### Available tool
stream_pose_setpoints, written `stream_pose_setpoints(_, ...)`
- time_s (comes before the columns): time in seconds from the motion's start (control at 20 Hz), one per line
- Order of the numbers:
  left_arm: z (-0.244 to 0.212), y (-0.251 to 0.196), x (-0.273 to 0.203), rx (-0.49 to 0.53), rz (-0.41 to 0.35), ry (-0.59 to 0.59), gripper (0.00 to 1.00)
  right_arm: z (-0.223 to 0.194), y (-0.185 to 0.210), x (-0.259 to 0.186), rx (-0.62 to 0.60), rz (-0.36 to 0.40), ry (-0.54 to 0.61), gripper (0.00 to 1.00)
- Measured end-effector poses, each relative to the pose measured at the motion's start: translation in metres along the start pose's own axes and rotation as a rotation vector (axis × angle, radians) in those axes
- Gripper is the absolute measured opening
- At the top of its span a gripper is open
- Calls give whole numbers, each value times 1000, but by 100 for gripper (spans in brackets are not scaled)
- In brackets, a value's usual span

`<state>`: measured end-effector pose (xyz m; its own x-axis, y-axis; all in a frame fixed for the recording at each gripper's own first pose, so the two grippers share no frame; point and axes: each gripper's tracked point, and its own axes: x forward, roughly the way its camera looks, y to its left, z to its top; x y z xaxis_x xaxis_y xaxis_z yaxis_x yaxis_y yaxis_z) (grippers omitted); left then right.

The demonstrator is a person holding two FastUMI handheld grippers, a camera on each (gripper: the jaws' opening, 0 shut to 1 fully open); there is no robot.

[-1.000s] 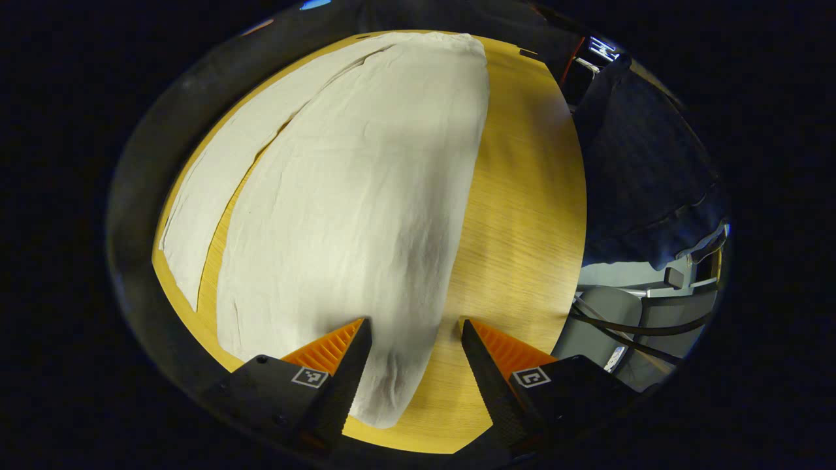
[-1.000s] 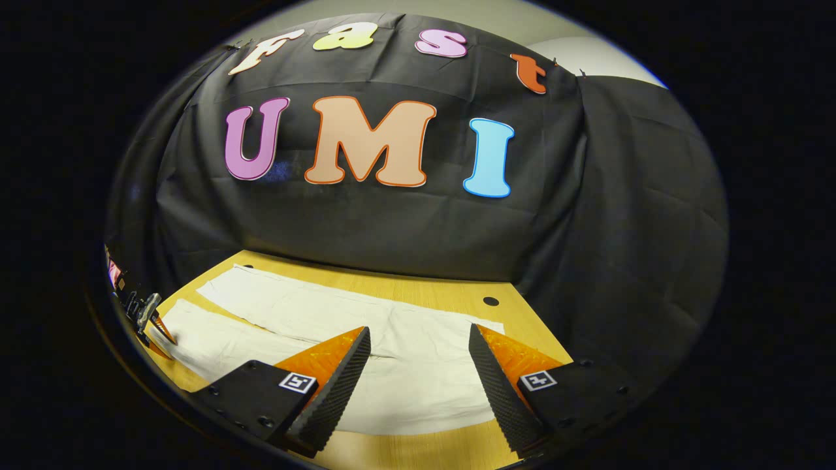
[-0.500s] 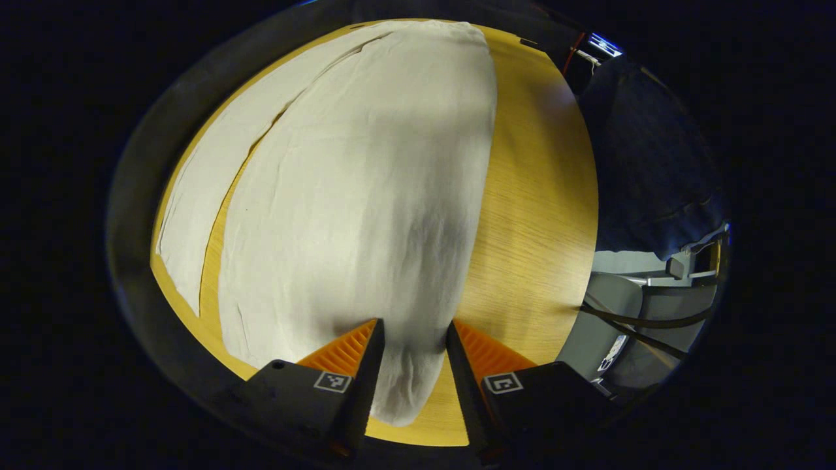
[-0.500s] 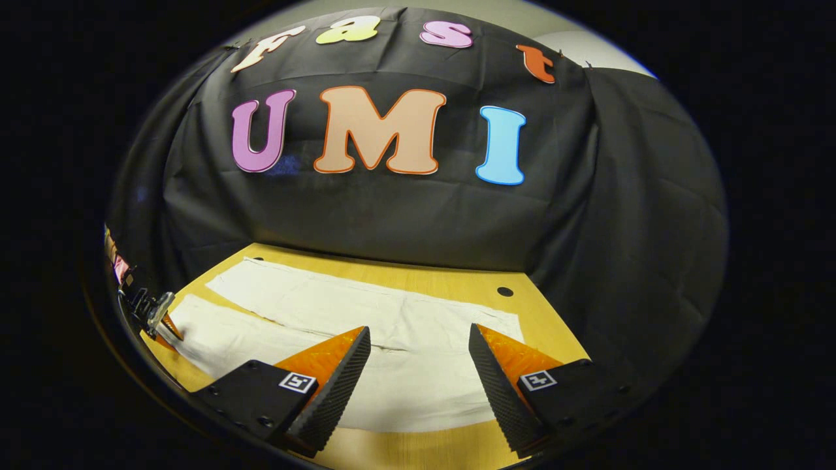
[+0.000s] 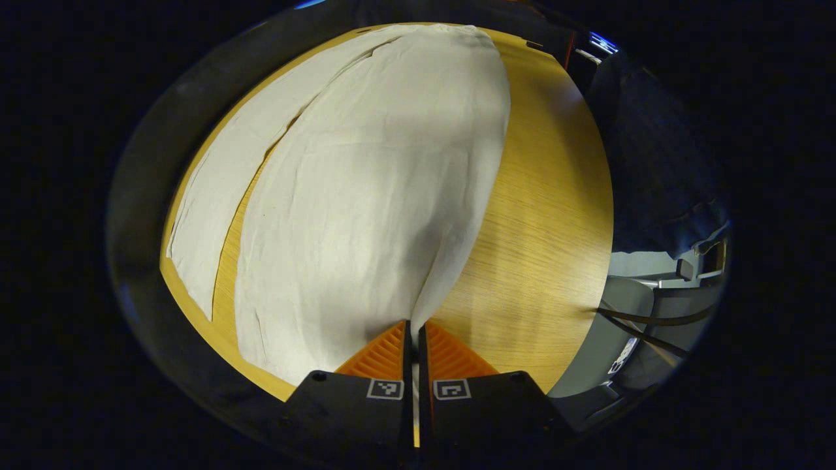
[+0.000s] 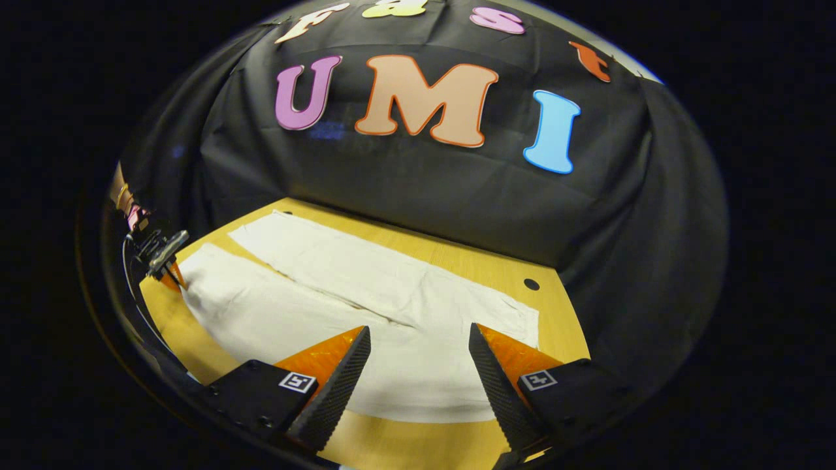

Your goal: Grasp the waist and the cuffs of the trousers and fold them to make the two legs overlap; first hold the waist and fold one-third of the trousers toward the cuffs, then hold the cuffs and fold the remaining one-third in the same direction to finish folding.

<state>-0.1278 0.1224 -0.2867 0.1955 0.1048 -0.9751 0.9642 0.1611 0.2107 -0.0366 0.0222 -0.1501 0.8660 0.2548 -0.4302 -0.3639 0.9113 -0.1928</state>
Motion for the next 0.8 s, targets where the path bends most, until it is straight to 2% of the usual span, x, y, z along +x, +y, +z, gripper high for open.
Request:
stream_pose_setpoints(0.2, 0, 1, 1, -9, 10, 4, 2, -35, -6, 9, -120, 80, 103, 98)
stream_pose_setpoints(0.35, -1, 0, 0, -16, 13, 12, 3, -64, -26, 17, -244, 135, 185, 97)
stream_pose_setpoints(0.8, 0, -1, 0, -8, 0, 66, 2, -171, -66, 27, -560, 345, 516, 98)
